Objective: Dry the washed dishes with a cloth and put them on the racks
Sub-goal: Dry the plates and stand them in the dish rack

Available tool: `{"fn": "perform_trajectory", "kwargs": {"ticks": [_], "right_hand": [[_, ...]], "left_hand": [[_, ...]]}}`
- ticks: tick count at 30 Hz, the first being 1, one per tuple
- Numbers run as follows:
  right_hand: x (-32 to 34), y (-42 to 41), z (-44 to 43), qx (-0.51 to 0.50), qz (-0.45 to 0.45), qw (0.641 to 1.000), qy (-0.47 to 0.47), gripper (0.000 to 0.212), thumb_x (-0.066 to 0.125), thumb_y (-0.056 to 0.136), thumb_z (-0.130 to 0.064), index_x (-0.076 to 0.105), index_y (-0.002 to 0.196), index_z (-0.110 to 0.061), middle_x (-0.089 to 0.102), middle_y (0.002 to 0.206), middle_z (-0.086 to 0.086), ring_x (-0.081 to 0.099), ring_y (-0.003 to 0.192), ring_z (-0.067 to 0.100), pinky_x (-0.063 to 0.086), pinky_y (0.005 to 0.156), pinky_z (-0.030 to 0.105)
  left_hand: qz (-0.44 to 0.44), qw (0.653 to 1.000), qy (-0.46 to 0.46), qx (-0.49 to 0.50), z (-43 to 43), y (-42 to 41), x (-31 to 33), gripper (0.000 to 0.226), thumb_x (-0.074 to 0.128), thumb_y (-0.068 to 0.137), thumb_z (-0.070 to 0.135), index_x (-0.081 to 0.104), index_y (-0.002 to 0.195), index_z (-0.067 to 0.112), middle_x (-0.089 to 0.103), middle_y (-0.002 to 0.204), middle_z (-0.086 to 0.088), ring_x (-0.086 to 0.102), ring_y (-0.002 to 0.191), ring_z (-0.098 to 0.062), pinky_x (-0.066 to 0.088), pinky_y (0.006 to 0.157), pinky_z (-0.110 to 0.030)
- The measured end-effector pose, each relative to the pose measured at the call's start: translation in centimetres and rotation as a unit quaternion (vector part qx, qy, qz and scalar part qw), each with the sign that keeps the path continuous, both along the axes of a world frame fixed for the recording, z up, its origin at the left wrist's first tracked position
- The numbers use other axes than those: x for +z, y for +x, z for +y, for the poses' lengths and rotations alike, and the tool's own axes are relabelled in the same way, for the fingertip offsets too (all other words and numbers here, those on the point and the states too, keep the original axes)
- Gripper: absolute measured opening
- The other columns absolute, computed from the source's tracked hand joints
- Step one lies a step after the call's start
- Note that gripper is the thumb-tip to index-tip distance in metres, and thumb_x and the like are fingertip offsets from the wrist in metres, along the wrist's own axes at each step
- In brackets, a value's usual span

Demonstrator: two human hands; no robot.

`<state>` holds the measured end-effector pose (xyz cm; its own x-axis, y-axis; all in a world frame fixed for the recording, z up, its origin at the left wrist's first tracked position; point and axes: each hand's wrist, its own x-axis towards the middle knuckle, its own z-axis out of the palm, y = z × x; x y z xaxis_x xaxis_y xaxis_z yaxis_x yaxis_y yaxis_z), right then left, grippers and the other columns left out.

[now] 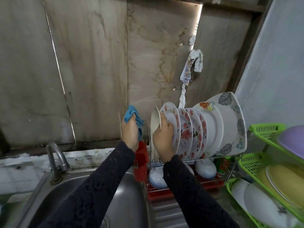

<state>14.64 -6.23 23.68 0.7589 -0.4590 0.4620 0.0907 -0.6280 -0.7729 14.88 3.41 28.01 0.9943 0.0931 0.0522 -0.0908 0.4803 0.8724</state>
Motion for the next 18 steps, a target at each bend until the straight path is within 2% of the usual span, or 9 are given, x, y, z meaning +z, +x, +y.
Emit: {"fn": "perform_trajectory", "kwargs": {"ticks": [4,8,11,13,14,16,18], "right_hand": [[0.9,-0.9,-0.7,0.004,-0.012,1.0,0.002,0.066,0.041,0.098,0.005,0.034,0.157,-0.024,0.052,0.119,0.024,0.054,0.109,0.036,0.044,0.1,0.039],[1.0,-1.6,-0.4,0.007,-0.057,0.998,0.002,0.064,0.04,0.101,0.003,0.031,0.157,-0.027,0.051,0.121,0.021,0.055,0.109,0.032,0.045,0.101,0.037],[0.7,-1.8,-0.1,0.024,-0.029,0.999,0.003,0.066,0.04,0.1,0.004,0.031,0.157,-0.027,0.05,0.122,0.021,0.055,0.105,0.031,0.046,0.099,0.039],[0.1,-2.0,0.1,0.039,0.014,0.999,0.017,0.067,0.041,0.1,0.003,0.028,0.158,-0.028,0.044,0.134,0.019,0.051,0.117,0.032,0.041,0.106,0.037],[-0.2,-1.9,0.1,0.042,0.034,0.998,0.018,0.066,0.042,0.101,-0.002,0.025,0.159,-0.028,0.04,0.141,0.018,0.047,0.125,0.034,0.038,0.11,0.04],[-0.7,-2.0,0.2,0.049,0.076,0.996,0.019,0.063,0.044,0.105,-0.025,0.014,0.161,-0.027,0.029,0.155,0.018,0.034,0.142,0.036,0.03,0.118,0.049],[-0.4,-2.6,0.3,0.064,0.087,0.994,0.034,0.073,0.044,0.104,-0.043,0.006,0.162,-0.021,0.017,0.165,0.014,0.018,0.152,0.032,0.021,0.123,0.052]], "left_hand": [[-0.005,1.0,0.009,0.009,-0.2,-0.5,-0.1,0.022,0.042,0.104,0.019,0.056,0.12,0.015,0.06,0.102,-0.007,0.057,0.088,-0.016,0.047,0.079,-0.03],[-0.001,1.0,0.023,0.018,-0.3,-1.0,-0.6,0.028,0.043,0.104,0.022,0.056,0.126,0.011,0.059,0.099,-0.007,0.055,0.082,-0.015,0.046,0.077,-0.032],[0.003,1.0,0.026,0.013,-0.4,-1.3,-0.7,0.027,0.043,0.104,0.023,0.056,0.125,0.013,0.06,0.098,-0.006,0.057,0.083,-0.016,0.047,0.077,-0.032],[0.006,1.0,0.021,0.011,-0.4,-1.7,-0.6,0.027,0.043,0.105,0.023,0.055,0.127,0.013,0.061,0.102,-0.006,0.057,0.087,-0.016,0.047,0.083,-0.034],[0.005,1.0,0.019,0.011,-0.3,-1.8,-0.6,0.028,0.043,0.105,0.022,0.055,0.128,0.012,0.061,0.105,-0.007,0.058,0.09,-0.017,0.047,0.086,-0.035],[0.003,1.0,0.017,0.009,-0.1,-2.1,-0.7,0.027,0.043,0.104,0.022,0.056,0.126,0.013,0.062,0.107,-0.008,0.059,0.094,-0.019,0.048,0.088,-0.036],[0.002,1.0,0.013,0.006,0.3,-2.3,-0.6,0.024,0.043,0.105,0.022,0.058,0.122,0.013,0.064,0.106,-0.008,0.061,0.094,-0.02,0.05,0.088,-0.038]]}}
